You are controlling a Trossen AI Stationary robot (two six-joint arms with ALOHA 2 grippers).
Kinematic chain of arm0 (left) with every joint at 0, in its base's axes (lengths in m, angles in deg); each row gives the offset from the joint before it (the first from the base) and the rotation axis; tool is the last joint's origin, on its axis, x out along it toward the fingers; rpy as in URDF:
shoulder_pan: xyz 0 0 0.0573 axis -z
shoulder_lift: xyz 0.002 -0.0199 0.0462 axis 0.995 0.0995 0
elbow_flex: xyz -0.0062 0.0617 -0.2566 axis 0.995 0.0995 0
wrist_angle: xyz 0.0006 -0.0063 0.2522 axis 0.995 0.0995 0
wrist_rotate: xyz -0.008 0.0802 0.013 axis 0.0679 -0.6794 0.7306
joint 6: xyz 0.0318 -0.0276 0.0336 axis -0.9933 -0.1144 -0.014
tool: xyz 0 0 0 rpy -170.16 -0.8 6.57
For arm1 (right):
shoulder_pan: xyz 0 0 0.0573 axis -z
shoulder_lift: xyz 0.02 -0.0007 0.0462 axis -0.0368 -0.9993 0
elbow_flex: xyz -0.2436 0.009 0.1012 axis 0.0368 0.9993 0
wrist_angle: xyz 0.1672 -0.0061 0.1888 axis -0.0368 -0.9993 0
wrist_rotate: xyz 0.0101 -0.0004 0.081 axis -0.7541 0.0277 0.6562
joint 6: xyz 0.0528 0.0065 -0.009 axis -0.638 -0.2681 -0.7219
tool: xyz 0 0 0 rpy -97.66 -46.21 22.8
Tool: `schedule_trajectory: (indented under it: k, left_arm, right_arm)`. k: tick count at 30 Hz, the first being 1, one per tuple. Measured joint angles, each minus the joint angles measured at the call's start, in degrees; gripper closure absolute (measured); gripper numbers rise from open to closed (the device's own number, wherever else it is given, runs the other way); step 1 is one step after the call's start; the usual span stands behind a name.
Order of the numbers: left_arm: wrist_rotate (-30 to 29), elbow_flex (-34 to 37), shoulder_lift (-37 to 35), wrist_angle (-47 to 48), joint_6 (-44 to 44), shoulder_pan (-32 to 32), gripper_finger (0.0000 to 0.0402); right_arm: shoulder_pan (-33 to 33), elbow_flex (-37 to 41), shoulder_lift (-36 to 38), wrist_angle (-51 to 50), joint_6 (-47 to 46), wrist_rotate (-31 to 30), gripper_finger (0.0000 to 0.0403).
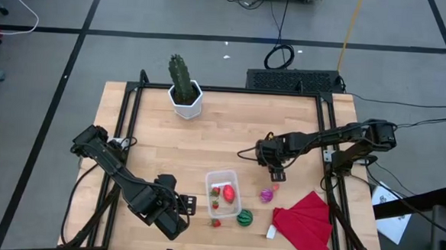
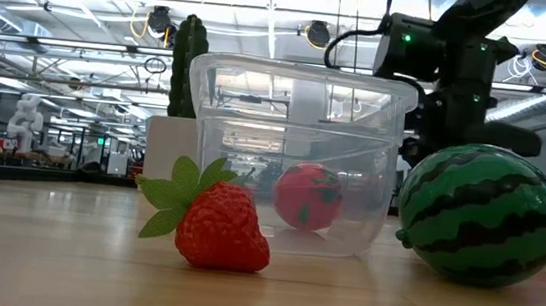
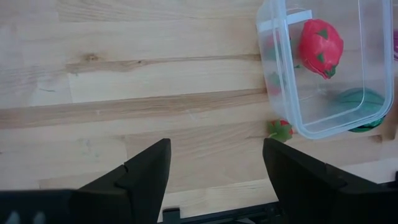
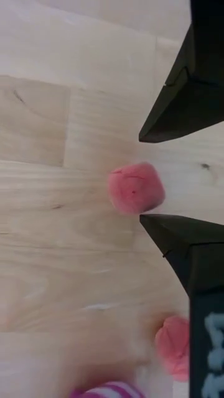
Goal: Pick and placing Produce into tupperware
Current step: Put the top peach into the transparent bin
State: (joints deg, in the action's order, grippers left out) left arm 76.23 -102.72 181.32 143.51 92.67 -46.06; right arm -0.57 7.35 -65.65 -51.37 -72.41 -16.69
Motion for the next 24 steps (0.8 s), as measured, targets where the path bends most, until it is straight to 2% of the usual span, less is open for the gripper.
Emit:
schedule_trajectory:
  k: [24]
  left_arm:
    - [0.0, 0.0, 0.0, -0.7, -3.8, -2.3, 0.0144]
  right_arm:
    - [0.0, 1.1, 0.0, 3.9, 0.0, 0.0, 0.0211]
